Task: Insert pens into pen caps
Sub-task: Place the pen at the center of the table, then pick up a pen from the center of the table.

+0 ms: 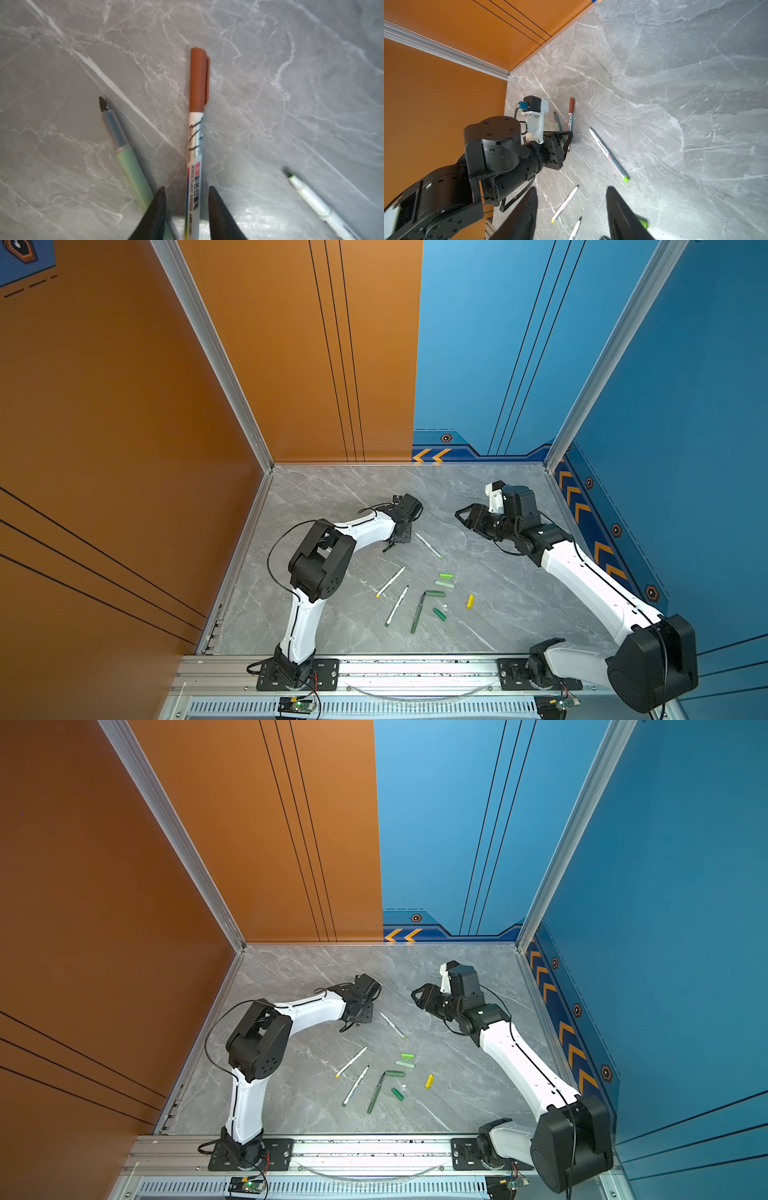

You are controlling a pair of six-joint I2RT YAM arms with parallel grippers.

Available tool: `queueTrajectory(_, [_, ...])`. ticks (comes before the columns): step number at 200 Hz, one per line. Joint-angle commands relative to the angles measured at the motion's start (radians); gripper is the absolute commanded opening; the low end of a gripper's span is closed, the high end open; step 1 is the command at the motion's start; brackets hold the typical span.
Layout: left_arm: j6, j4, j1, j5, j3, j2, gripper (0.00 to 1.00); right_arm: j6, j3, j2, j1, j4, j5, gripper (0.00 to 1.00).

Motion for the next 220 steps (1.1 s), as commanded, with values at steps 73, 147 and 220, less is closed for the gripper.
queueTrajectory(73, [-0.096, 0.028, 0.115, 0.064, -0.111, -0.192, 0.38, -0.040, -0.019, 0.019, 0.015, 0.009, -0.018, 0.55])
queueTrajectory(147, [-0.135, 0.030, 0.128, 0.138, -0.053, -0.061, 0.38, -0.051, -0.030, 0.015, 0.017, 0.009, -0.011, 0.55])
queueTrajectory(220, [-0.129, 0.027, 0.127, 0.097, -0.019, 0.028, 0.27, -0.053, -0.035, 0.001, 0.013, 0.017, -0.004, 0.55])
